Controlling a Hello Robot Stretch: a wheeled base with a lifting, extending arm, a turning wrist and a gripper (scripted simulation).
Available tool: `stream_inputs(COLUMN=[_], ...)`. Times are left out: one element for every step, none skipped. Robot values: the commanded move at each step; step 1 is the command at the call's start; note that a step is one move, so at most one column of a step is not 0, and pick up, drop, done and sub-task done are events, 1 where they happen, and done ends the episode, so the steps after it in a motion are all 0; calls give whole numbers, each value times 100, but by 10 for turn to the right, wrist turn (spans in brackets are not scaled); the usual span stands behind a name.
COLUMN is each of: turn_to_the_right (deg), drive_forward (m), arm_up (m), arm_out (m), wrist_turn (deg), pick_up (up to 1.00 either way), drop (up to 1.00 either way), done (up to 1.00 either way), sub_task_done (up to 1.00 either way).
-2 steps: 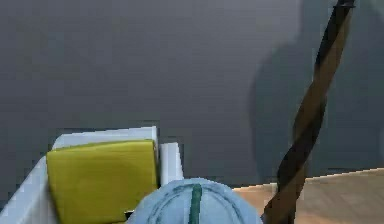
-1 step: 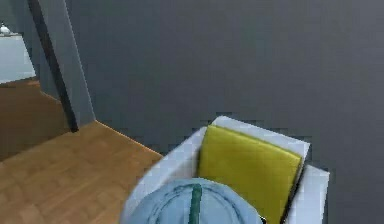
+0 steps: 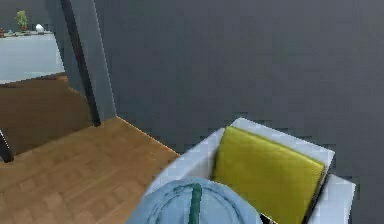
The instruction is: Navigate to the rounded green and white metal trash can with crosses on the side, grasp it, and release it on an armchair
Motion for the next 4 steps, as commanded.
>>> stream_inputs(turn_to_the_right=[450,450,450,240], drive_forward=[0,0,0,0], arm_up=[0,0,0,0], arm_out=[0,0,0,0], wrist_turn=[0,0,0,0], pick_up=[0,0,0,0], drop=[0,0,0,0], done=[0,0,0,0], sub_task_done=[0,0,0,0])
